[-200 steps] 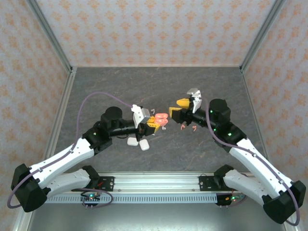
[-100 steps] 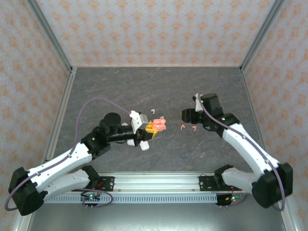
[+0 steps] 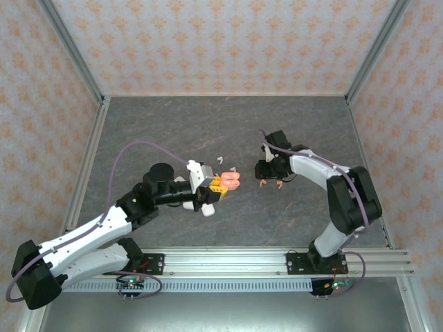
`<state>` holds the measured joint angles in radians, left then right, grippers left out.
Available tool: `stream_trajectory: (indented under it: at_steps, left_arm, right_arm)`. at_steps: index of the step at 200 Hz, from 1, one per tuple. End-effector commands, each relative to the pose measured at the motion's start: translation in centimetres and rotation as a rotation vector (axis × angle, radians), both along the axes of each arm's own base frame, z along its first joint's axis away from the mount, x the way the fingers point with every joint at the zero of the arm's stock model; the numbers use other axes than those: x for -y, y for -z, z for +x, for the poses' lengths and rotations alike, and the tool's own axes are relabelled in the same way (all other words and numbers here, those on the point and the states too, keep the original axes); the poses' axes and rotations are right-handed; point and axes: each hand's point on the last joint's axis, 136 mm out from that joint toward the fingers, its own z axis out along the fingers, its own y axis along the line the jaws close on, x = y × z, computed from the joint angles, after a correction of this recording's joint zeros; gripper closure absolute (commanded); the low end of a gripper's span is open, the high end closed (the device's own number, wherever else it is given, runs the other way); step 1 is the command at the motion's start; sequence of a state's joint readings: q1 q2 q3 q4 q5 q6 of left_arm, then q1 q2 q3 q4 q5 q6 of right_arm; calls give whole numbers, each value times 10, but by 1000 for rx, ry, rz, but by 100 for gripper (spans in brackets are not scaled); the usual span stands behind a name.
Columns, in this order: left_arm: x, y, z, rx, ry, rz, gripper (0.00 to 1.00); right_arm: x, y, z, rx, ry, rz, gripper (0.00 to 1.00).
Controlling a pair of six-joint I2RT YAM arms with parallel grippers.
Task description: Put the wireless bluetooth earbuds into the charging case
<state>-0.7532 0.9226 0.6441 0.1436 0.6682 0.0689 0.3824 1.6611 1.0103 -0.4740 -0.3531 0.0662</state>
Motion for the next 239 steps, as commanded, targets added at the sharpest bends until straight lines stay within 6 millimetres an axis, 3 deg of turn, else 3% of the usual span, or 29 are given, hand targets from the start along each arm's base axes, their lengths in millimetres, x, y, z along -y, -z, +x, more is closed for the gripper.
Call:
stream_trajectory:
  at_steps: [1,50,88,239]
  left_arm:
    - [3,-20,-3,30,8,-43,100]
    - [3,-19,-1,27,1,-36,100]
    - [5,-16,0,23,-1,-32,100]
    - [8,-17,4,19,-6,-26,100]
  right_arm:
    - [-4,2,15,16,7,5,59]
    - [0,24,6,-57,9,-23,60]
    - [3,29,-9,-112,7,-24,62]
    - [7,20,-30,-162,-3,-27,68]
